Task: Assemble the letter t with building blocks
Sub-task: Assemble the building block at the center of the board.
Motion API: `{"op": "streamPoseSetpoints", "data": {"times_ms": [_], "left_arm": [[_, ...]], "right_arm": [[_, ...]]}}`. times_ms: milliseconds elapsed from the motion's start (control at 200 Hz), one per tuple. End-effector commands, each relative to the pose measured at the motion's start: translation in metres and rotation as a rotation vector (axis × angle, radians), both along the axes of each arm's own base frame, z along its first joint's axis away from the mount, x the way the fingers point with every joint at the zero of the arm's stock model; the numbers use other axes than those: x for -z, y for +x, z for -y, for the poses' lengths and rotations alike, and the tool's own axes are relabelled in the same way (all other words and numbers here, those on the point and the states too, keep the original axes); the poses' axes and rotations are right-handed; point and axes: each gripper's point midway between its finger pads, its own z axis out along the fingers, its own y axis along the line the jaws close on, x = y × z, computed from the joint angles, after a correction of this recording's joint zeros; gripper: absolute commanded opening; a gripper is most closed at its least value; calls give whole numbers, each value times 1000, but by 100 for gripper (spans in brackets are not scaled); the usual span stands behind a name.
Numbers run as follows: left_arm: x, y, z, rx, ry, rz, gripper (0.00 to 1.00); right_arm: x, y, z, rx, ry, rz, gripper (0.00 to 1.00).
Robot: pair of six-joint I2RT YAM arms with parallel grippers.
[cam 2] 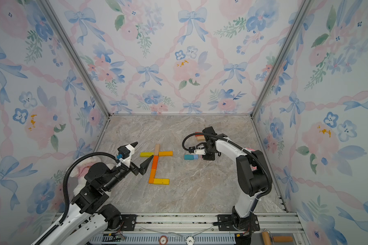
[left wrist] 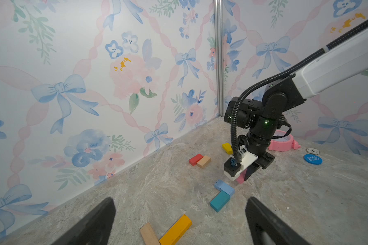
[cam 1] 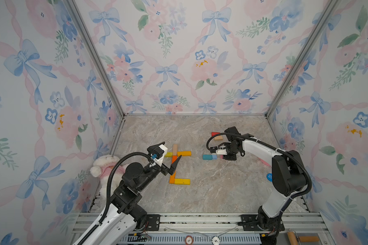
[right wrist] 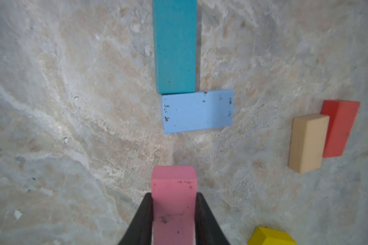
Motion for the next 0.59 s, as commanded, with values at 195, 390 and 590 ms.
{"op": "streamPoseSetpoints", "data": {"times_ms": [195,390,590], "left_arm": [[-5,0,-4,-15,-16,26,98],[-5,0,-4,-17,-15,27,98],[-5,0,-4,-19,-15,28,98]], "right_arm": [[2,1,-9,-109,7,-10,0],[9,4,-11,-115,-4,-38,1],[15,5,-14,-116,1,-46,2]]}}
